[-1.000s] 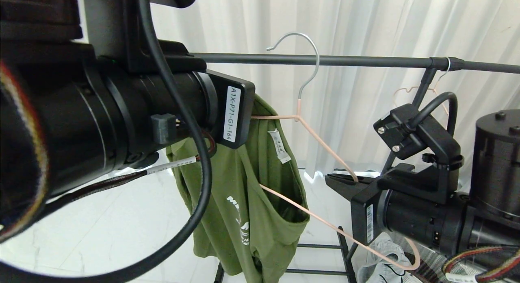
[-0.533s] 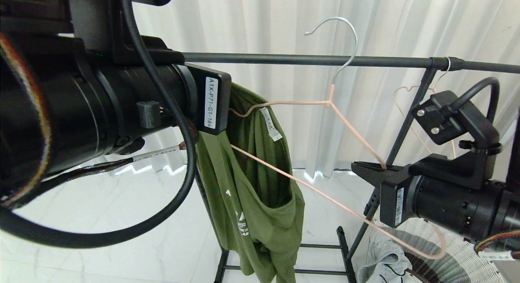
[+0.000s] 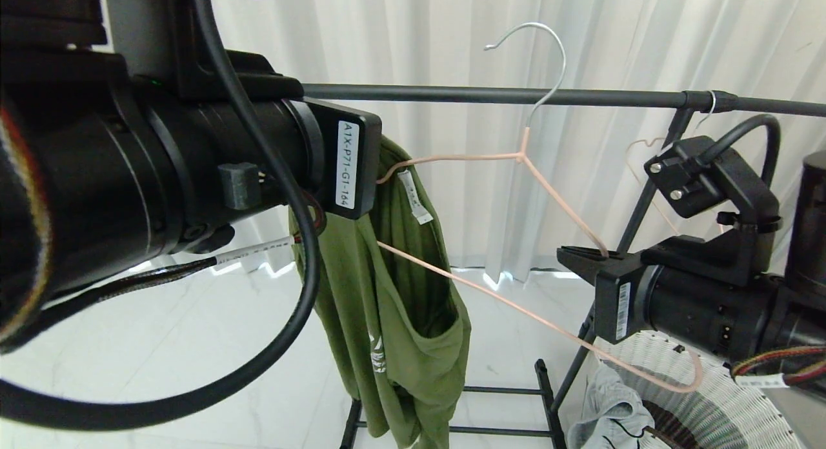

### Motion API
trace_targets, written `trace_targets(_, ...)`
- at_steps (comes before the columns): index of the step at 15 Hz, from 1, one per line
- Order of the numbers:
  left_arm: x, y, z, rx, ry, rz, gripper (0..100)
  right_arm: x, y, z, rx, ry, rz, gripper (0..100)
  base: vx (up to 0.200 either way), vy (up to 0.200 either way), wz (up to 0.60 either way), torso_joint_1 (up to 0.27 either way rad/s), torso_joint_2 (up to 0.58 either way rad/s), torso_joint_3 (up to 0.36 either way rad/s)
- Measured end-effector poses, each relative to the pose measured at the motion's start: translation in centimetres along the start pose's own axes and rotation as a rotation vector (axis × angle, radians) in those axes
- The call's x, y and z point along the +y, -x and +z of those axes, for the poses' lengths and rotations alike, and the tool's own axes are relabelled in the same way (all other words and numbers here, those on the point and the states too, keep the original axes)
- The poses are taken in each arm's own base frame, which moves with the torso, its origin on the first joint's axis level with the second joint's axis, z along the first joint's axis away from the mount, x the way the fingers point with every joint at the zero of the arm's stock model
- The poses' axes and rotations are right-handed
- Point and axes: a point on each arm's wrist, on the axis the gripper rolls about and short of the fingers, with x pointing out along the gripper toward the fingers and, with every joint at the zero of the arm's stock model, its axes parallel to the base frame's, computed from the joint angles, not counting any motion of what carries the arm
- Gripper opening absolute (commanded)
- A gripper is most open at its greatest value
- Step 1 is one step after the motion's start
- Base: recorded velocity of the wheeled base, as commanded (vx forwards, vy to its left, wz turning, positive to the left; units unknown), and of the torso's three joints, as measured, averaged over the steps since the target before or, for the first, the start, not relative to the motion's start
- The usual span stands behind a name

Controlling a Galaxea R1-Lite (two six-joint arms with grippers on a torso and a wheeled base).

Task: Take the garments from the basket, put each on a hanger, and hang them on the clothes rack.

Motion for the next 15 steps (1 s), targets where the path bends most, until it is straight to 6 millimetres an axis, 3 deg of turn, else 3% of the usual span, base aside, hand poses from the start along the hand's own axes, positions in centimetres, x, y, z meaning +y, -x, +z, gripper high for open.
trace_targets(4, -0.7, 0.4, 0.2, -0.009, 0.038, -0.033, 0, 1.0, -1.3, -0.1, 0.018, 0.013, 0.016, 0, 0.0, 0.0, 0.0, 0.0, 0.0, 0.0)
trace_targets(10, -1.5, 0.2, 0.4, -0.01, 0.056, -0.053, 0, 4.5, -2.4, -0.3, 0.036, 0.038, 0.111, 0, 0.0, 0.0, 0.0, 0.0, 0.0, 0.0)
trace_targets(15, -1.5, 0.1, 0.0, 0.003, 0.043, -0.051, 0, 4.6, -2.5, -0.3, 0.03, 0.038, 0.095, 0, 0.0, 0.0, 0.0, 0.0, 0.0, 0.0)
